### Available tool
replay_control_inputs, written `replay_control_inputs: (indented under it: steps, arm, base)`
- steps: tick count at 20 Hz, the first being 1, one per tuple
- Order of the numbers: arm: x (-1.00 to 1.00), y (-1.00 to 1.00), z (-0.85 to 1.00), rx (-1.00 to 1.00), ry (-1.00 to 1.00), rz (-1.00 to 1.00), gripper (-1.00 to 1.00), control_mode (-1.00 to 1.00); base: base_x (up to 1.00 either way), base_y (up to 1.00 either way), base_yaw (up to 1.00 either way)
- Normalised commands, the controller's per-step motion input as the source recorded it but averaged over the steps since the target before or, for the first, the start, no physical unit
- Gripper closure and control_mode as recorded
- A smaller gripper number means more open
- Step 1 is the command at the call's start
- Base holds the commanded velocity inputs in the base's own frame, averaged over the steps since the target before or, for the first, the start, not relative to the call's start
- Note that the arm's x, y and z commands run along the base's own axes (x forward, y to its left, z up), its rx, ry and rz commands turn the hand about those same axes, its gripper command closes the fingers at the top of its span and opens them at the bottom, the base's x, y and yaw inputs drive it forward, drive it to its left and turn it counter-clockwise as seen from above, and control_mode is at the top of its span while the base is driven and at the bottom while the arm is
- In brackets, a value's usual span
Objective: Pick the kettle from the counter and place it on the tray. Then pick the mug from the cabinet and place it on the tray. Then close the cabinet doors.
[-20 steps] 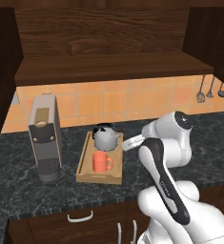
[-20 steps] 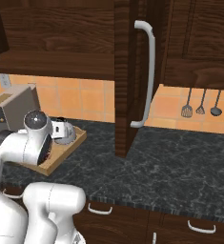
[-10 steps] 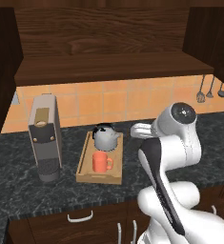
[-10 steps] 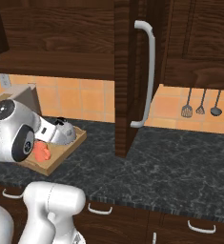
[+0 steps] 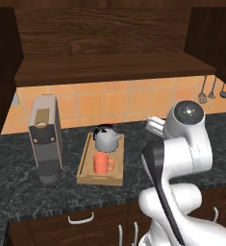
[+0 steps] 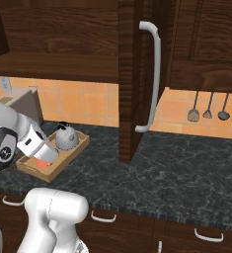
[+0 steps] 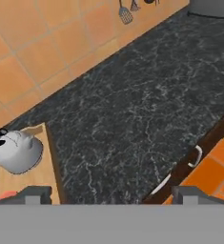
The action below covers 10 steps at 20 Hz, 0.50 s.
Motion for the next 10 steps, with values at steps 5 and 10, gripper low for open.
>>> replay_control_inputs:
  steps: [5,10]
  arm:
    - [-0.32,-0.19,0.00,0.00,-0.07,-0.29,-1.00,-1.00]
    - [-0.27,-0.32,0.08,0.00,-0.08,-0.25,-1.00,-1.00]
  base:
    - [0.00,0.00,0.00]
    - [0.00,0.00,0.00]
